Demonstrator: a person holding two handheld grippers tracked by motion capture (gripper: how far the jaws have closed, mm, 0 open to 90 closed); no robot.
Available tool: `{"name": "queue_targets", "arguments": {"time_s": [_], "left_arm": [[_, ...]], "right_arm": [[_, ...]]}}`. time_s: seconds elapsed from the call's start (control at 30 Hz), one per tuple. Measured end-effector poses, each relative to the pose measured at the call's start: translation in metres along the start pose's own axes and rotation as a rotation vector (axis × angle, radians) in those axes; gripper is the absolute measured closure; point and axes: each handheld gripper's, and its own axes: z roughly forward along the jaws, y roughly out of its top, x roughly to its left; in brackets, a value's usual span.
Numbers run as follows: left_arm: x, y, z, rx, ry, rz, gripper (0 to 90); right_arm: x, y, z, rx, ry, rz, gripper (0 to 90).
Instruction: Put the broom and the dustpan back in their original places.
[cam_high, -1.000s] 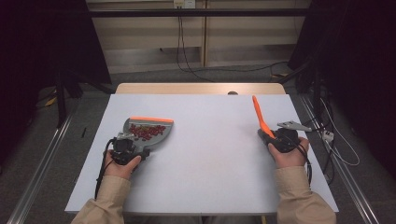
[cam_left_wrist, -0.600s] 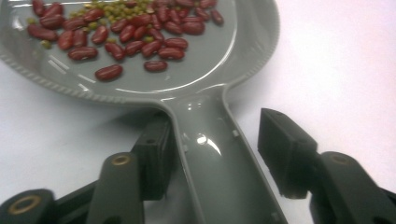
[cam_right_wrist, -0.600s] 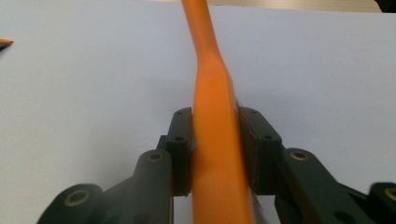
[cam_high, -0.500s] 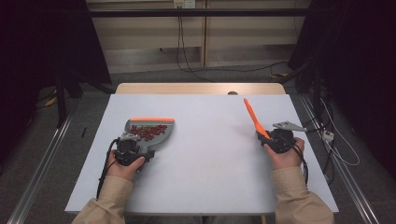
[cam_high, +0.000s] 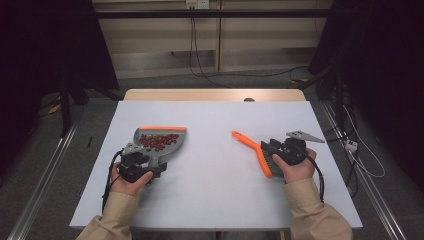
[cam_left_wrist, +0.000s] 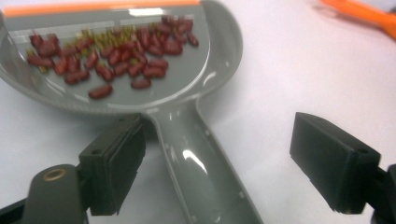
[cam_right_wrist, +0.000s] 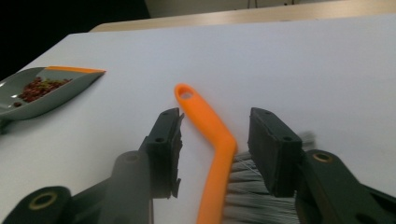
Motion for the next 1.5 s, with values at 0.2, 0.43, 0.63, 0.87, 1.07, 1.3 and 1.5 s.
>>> {"name": "queue_targets", "arguments": {"time_s": [0.2, 0.43, 0.63, 0.87, 1.07, 1.3, 1.5], "left_arm": [[0.002, 0.002, -0.003, -0.033, -0.036, 0.016, 13.6], [0.000, 0.003, -0.004, -0.063, -0.058, 0.041, 13.3], [0.000, 0.003, -0.008, -0.088, -0.098, 0.057, 10.6], [-0.003, 0.002, -0.013, -0.116, -0.178, 0.123, 7.0], [-0.002, 0.000, -0.016, -0.115, -0.208, 0.152, 6.7], [0.001, -0.003, -0.018, -0.120, -0.221, 0.161, 6.6], [0.002, -0.003, -0.018, -0.125, -0.237, 0.166, 6.6]], "right_arm": [[-0.002, -0.002, -0.006, -0.047, 0.075, 0.024, 44.4], [-0.003, -0.009, -0.011, -0.029, 0.113, -0.017, 35.0], [-0.003, -0.012, -0.015, -0.033, 0.130, -0.048, 29.3], [-0.001, -0.016, -0.017, -0.008, 0.142, -0.066, 25.1], [-0.004, -0.019, -0.023, -0.007, 0.184, -0.113, 20.2], [-0.005, -0.021, -0.030, -0.014, 0.205, -0.143, 18.8], [-0.009, -0.023, -0.034, -0.013, 0.195, -0.161, 18.4]]}}
